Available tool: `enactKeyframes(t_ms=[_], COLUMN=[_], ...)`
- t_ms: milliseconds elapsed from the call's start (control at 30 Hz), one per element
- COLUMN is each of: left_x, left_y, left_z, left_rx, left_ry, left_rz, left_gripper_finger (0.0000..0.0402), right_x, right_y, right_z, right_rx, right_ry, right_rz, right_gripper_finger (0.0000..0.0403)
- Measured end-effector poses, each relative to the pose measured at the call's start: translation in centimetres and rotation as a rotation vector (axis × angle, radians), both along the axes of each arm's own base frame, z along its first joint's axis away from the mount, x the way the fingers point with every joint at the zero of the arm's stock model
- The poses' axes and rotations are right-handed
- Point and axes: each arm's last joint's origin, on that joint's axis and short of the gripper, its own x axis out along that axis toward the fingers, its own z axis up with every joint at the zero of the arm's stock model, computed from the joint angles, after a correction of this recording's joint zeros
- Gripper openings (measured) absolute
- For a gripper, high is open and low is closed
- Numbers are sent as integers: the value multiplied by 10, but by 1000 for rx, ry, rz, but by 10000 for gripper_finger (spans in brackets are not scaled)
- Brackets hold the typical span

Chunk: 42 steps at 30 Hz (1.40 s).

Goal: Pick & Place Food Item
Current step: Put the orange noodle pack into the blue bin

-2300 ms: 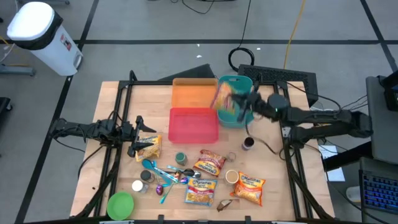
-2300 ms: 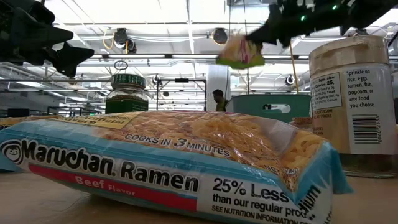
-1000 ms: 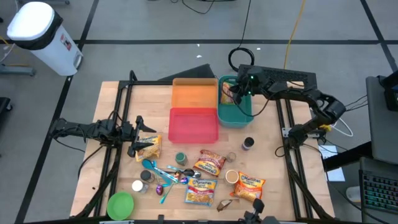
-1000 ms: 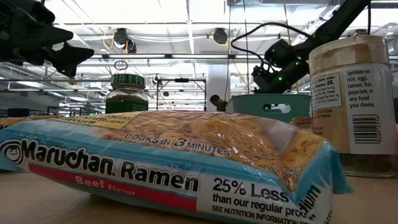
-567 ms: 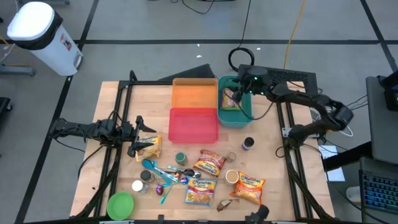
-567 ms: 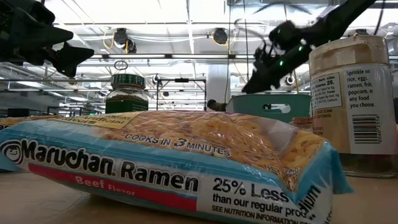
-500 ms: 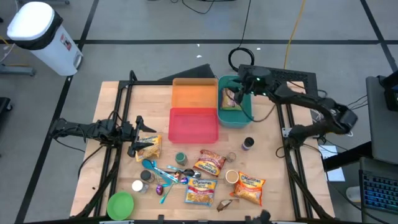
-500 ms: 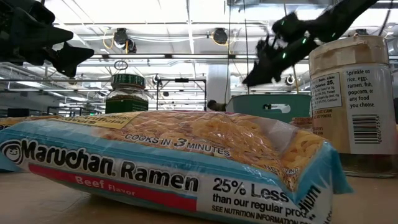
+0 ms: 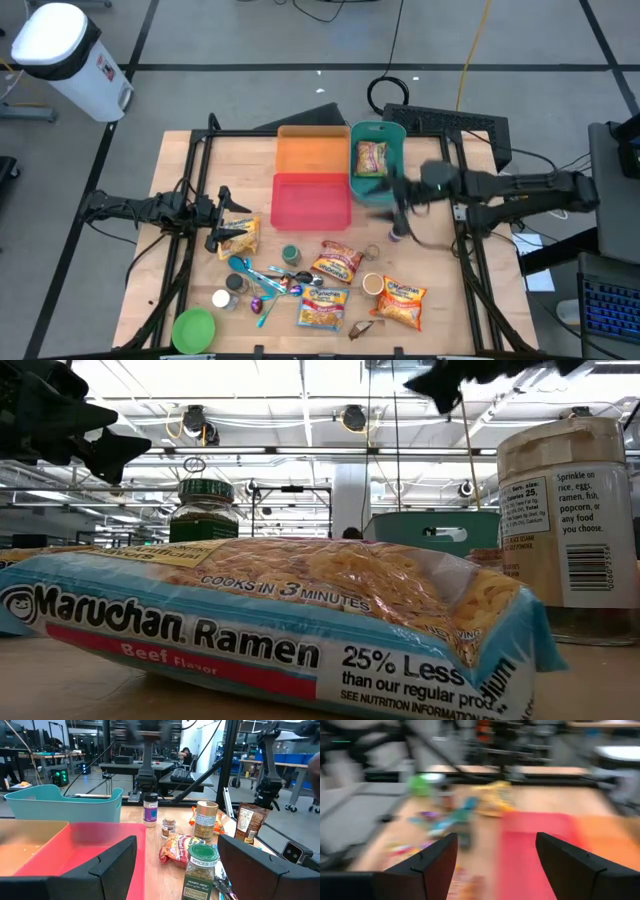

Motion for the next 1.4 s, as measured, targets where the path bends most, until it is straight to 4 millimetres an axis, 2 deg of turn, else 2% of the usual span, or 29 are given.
enactKeyframes(t_ms=[200, 367, 567, 967, 1133, 1267, 1400], left_x=[0, 0, 0, 0, 0, 0, 0], left_y=[0, 0, 0, 0, 0, 0, 0], left_z=[0, 0, 0, 0, 0, 0, 0], left_rx=[0, 0, 0, 0, 0, 0, 0], left_ry=[0, 1, 0, 1, 0, 0, 0], left_rz=[0, 0, 0, 0, 0, 0, 0], left_gripper_finger=[283, 283, 283, 283, 283, 283, 283], right_x=[-4, -10, -22, -49, -59, -58, -55], right_y=[58, 82, 95, 110, 119, 130, 138], right_z=[-11, -25, -47, -96, -101, -103, -115], right_rx=[-30, -16, 59, 266, 328, 354, 322], right_ry=[72, 194, 403, 643, 691, 671, 699], right_rz=[207, 163, 108, 23, 19, 24, 16], right_gripper_finger=[259, 258, 258, 258, 258, 253, 232])
